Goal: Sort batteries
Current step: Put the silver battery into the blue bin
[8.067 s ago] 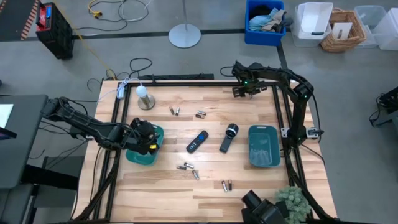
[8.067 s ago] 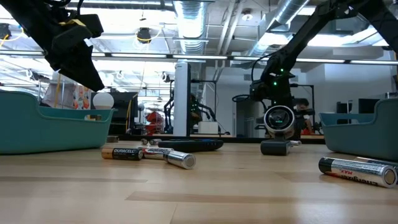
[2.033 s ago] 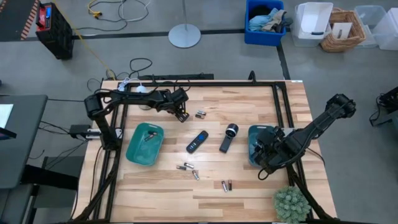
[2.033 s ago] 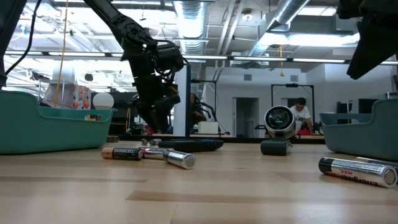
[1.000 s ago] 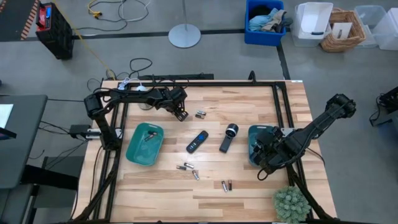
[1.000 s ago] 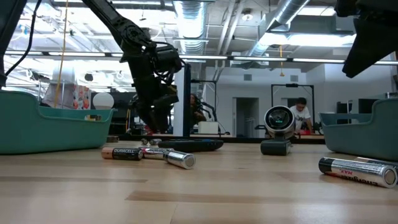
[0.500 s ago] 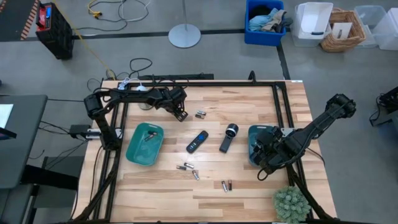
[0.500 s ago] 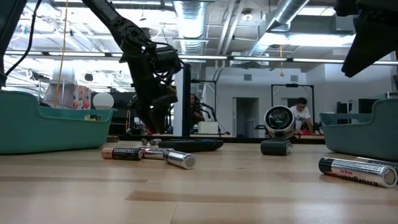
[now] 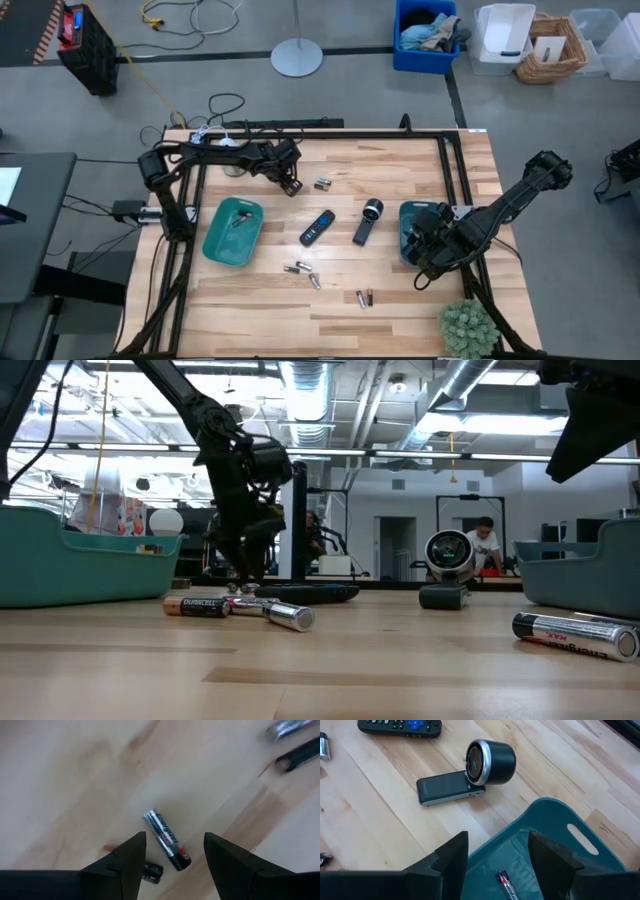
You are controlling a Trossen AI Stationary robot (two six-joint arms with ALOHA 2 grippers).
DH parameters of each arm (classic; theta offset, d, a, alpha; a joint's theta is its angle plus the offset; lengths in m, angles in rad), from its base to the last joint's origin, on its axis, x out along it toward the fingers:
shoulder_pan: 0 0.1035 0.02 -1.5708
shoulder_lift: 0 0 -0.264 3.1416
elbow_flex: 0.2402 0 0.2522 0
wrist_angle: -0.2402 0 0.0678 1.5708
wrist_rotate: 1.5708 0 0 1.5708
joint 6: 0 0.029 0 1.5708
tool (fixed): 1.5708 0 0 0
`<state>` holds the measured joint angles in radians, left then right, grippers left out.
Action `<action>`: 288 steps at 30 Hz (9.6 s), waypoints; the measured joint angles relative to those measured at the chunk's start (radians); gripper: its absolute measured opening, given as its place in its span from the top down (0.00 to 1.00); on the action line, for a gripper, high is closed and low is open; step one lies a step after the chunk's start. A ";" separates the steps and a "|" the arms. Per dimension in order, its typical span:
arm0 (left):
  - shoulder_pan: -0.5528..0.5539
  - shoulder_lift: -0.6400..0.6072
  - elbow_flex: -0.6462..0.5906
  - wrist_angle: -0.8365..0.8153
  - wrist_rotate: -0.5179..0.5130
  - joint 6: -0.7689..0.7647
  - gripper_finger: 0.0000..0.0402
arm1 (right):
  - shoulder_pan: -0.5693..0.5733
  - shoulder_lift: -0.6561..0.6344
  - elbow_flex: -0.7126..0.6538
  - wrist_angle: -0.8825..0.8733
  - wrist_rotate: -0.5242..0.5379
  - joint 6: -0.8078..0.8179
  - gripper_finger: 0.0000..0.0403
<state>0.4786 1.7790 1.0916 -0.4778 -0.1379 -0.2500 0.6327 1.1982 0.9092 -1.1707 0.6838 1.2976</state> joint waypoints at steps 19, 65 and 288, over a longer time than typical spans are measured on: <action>0.003 0.050 -0.040 0.074 0.032 0.005 0.62 | 0.000 0.000 0.000 0.005 0.000 -0.012 0.45; -0.312 -0.073 -0.048 1.007 0.259 0.122 0.90 | -0.006 -0.333 0.000 0.705 0.270 -0.814 0.45; -0.749 -0.982 -0.721 0.912 -0.237 0.254 1.00 | -0.277 1.045 0.688 0.742 -0.444 -0.961 0.49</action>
<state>-0.2703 0.7975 0.3706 0.4347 -0.3744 0.0040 0.3561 2.2432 1.5970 -0.4289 0.2400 0.3363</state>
